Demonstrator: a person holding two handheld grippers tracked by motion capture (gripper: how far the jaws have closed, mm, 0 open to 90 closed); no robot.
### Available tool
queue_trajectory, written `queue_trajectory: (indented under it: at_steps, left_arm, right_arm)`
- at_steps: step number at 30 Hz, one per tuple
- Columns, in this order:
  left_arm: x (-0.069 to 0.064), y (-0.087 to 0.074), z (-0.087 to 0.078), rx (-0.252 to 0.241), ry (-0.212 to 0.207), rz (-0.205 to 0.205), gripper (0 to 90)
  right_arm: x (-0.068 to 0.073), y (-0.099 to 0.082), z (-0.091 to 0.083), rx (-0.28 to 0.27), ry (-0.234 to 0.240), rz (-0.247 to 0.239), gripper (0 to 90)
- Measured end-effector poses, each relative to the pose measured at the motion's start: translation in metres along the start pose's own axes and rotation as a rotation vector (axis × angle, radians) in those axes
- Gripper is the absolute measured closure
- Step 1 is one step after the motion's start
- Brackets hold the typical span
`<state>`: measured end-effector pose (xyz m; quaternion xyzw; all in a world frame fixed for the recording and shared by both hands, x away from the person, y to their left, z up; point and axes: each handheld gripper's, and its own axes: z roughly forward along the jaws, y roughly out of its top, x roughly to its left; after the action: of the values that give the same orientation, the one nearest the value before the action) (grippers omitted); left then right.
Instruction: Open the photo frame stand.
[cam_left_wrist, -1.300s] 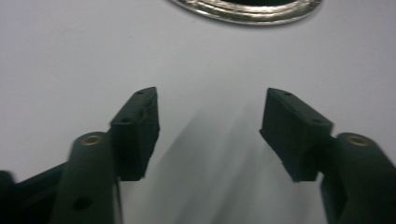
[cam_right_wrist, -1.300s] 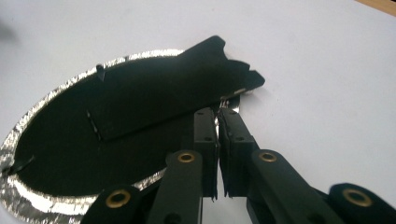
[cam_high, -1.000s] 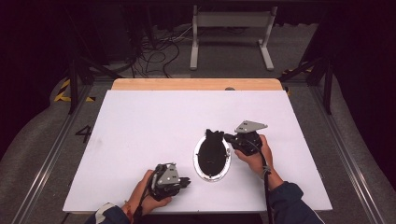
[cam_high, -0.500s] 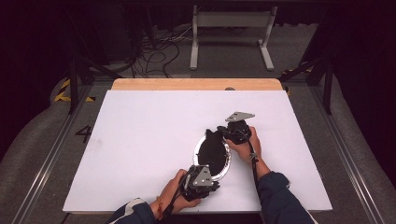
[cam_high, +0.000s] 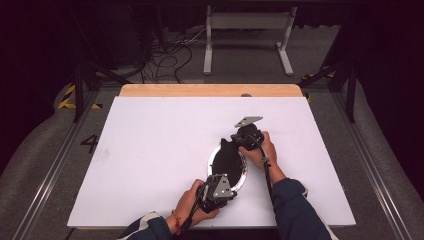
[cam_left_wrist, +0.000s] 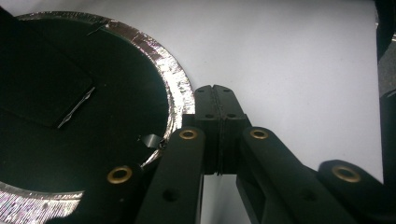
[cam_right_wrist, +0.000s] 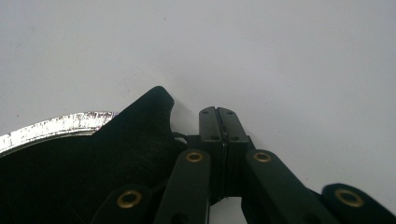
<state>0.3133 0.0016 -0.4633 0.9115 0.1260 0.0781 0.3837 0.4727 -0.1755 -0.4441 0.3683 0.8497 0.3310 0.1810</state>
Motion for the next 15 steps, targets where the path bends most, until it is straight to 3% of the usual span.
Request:
queue_trajectory:
  at_steps: [4, 11, 15]
  left_arm:
    - [0.000, -0.001, -0.002, 0.009, -0.001, 0.003, 89.9]
    - [0.008, -0.006, -0.008, 0.019, -0.040, -0.006, 90.0]
    - [0.010, -0.008, -0.012, 0.031, -0.039, -0.004, 90.0]
  right_arm:
    - [-0.002, -0.001, -0.002, 0.015, 0.009, -0.007, 90.0]
    - [-0.011, -0.007, -0.011, 0.053, 0.035, -0.015, 90.0]
    - [-0.015, -0.015, -0.018, 0.049, 0.033, -0.003, 90.0]
